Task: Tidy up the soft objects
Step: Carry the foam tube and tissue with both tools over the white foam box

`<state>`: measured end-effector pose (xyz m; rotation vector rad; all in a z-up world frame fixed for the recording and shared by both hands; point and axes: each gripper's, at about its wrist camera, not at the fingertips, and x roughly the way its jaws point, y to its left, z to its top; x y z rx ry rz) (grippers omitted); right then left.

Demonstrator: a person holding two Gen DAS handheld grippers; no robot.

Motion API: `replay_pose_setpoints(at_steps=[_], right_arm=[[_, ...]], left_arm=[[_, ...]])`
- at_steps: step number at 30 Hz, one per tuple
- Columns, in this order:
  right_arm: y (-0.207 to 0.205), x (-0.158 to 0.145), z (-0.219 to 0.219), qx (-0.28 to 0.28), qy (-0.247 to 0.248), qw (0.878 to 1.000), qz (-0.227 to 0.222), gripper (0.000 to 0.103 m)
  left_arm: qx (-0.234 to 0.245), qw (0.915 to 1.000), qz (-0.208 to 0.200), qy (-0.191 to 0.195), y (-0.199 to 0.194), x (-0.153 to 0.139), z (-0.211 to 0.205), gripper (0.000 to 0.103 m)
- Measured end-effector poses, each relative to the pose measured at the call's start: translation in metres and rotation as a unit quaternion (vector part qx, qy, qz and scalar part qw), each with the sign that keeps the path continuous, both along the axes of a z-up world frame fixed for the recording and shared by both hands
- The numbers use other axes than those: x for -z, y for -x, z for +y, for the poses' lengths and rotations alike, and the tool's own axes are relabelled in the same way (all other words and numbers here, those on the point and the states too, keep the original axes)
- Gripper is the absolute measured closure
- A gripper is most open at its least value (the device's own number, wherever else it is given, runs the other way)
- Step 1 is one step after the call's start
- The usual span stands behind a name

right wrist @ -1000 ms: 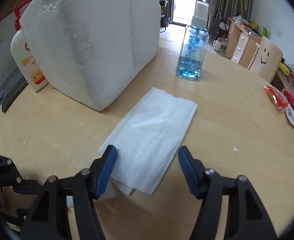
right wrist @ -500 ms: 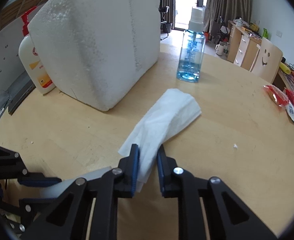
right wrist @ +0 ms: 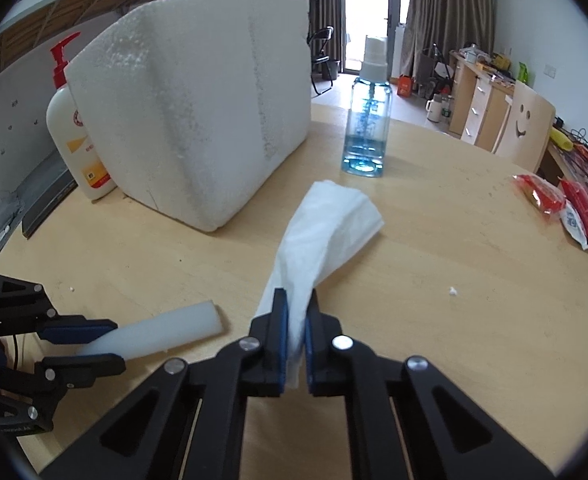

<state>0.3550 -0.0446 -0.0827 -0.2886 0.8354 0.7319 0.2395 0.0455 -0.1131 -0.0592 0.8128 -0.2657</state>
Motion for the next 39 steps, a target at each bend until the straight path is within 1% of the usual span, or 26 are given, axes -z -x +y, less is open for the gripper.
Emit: replay_pose_setpoints(at_steps=[5, 9, 12, 16, 22, 31, 35, 39], right_arm=[[0.006, -0.007, -0.002, 0.001, -0.008, 1.000, -0.010, 0.094], [0.013, -0.006, -0.008, 0.013, -0.016, 1.000, -0.002, 0.094], [0.024, -0.007, -0.011, 0.017, -0.023, 1.000, 0.000, 0.094], [0.040, -0.017, -0.019, 0.017, -0.040, 0.999, -0.008, 0.094], [0.058, -0.024, -0.030, 0.020, -0.064, 0.998, -0.007, 0.094], [0.083, -0.026, -0.036, 0.024, -0.089, 0.996, -0.006, 0.094], [0.095, -0.021, -0.037, 0.033, -0.083, 0.996, -0.016, 0.094], [0.107, -0.017, -0.038, 0.032, -0.095, 0.995, -0.012, 0.094]], left_arm=[[-0.010, 0.9999, -0.012, 0.002, 0.005, -0.004, 0.004, 0.083], [-0.017, 0.9996, -0.020, 0.004, 0.010, -0.008, 0.007, 0.084], [-0.021, 0.9992, -0.034, 0.004, 0.019, -0.013, 0.009, 0.084], [-0.023, 0.9989, -0.041, -0.003, 0.026, -0.017, 0.008, 0.086], [-0.037, 0.9979, -0.053, 0.002, 0.034, -0.024, 0.008, 0.086], [-0.053, 0.9959, -0.073, 0.009, 0.053, -0.033, 0.007, 0.086], [-0.062, 0.9944, -0.085, 0.007, 0.064, -0.036, 0.006, 0.086], [-0.075, 0.9925, -0.095, 0.013, 0.078, -0.038, 0.008, 0.086]])
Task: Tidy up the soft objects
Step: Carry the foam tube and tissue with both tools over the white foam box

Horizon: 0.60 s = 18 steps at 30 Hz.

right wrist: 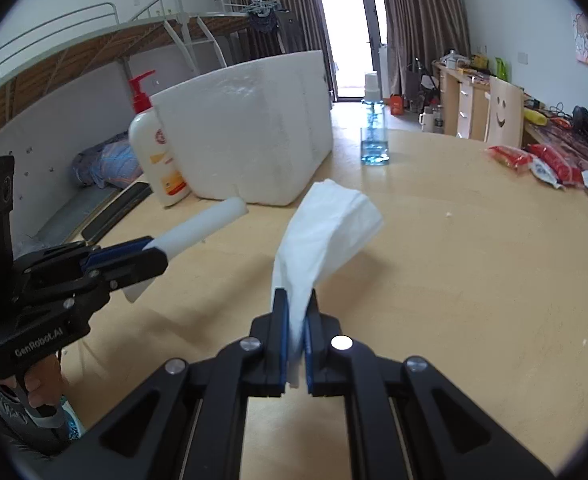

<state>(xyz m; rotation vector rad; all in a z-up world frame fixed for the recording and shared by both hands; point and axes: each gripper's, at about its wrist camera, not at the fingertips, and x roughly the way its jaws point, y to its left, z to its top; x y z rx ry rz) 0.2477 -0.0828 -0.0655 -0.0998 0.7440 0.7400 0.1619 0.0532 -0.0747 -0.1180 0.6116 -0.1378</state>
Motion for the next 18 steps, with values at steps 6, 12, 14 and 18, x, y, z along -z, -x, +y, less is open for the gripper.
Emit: replay_pose_setpoints(at_steps=[6, 12, 14, 18], right_arm=[[0.016, 0.000, 0.004, 0.003, 0.000, 1.000, -0.016, 0.094], [0.029, 0.000, 0.008, 0.004, -0.006, 1.000, -0.027, 0.094], [0.033, -0.001, 0.008, 0.003, -0.011, 1.000, -0.028, 0.094], [0.042, -0.005, 0.010, 0.000, -0.018, 0.999, -0.037, 0.094]], left_arm=[[-0.022, 0.9997, -0.010, -0.009, 0.012, -0.002, -0.001, 0.086], [-0.061, 0.9968, -0.032, -0.040, 0.025, -0.006, -0.005, 0.086], [-0.061, 0.9967, -0.035, -0.040, 0.028, -0.007, -0.005, 0.086], [-0.060, 0.9966, -0.040, -0.042, 0.034, -0.010, -0.004, 0.086]])
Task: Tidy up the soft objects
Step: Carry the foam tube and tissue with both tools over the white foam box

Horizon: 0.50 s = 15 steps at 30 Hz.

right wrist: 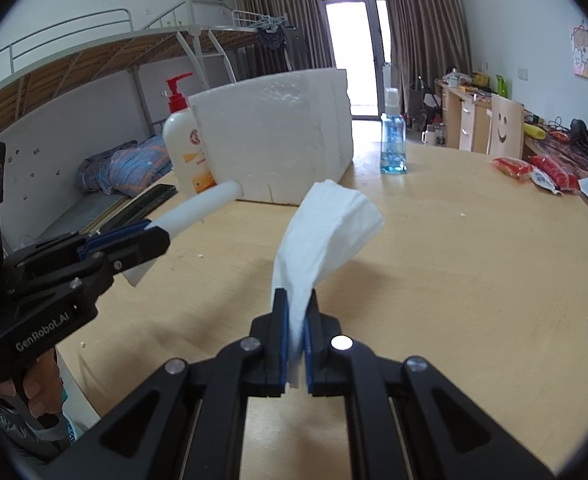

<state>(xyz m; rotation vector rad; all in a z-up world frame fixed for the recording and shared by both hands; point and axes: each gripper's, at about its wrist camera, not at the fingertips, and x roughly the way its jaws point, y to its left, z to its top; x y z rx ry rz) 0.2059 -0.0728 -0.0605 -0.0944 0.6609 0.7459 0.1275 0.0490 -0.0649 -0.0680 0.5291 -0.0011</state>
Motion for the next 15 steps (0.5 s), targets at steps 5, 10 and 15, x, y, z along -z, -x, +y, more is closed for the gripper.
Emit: replay_pose_setpoints(at_steps=[5, 10, 15], right_arm=[[0.013, -0.010, 0.001, -0.003, -0.005, 1.000, -0.025, 0.094], [0.019, -0.023, 0.002, -0.008, -0.009, 0.999, -0.048, 0.094], [0.027, -0.042, 0.005, -0.015, -0.015, 0.997, -0.073, 0.094]], left_arm=[[-0.012, 0.9998, -0.016, -0.004, 0.010, -0.008, 0.001, 0.086], [-0.024, 0.9990, -0.037, -0.012, 0.021, -0.018, 0.002, 0.086], [-0.040, 0.9972, -0.059, -0.021, 0.028, -0.034, 0.006, 0.086]])
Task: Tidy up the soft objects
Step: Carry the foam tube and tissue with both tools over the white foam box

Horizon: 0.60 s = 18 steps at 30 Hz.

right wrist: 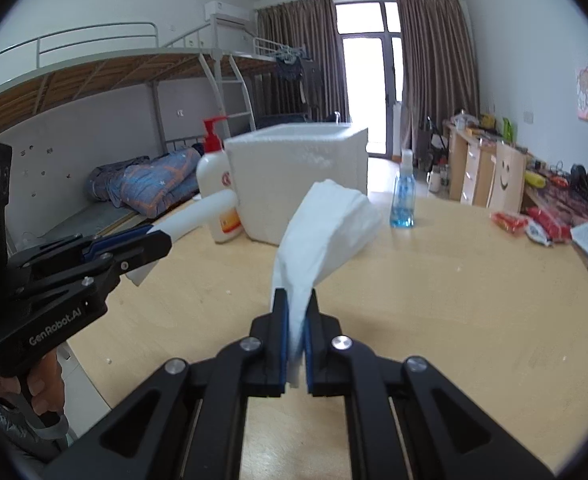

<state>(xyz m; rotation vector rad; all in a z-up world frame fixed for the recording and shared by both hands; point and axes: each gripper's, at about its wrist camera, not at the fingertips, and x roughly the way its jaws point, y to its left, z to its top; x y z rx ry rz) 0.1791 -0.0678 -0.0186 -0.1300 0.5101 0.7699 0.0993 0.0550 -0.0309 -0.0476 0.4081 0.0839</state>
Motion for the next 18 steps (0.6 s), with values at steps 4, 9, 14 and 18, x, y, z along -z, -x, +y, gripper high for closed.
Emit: replay_pose_setpoints(at_steps=[4, 9, 14, 18], right_arm=[[0.003, -0.015, 0.003, -0.009, -0.004, 1.000, -0.017, 0.094], [0.004, -0.030, 0.006, -0.020, -0.011, 0.999, -0.035, 0.094], [0.005, -0.040, 0.011, -0.031, -0.017, 0.998, -0.047, 0.094], [0.004, -0.045, 0.014, -0.033, -0.023, 0.998, -0.051, 0.094]], left_arm=[[-0.004, 0.9998, -0.017, -0.011, 0.002, -0.013, 0.002, 0.086], [-0.011, 0.9993, -0.033, -0.017, 0.001, -0.025, 0.007, 0.086], [-0.019, 0.9986, -0.043, -0.024, 0.003, -0.032, 0.010, 0.086], [-0.025, 0.9982, -0.046, -0.029, 0.000, -0.037, 0.011, 0.086]])
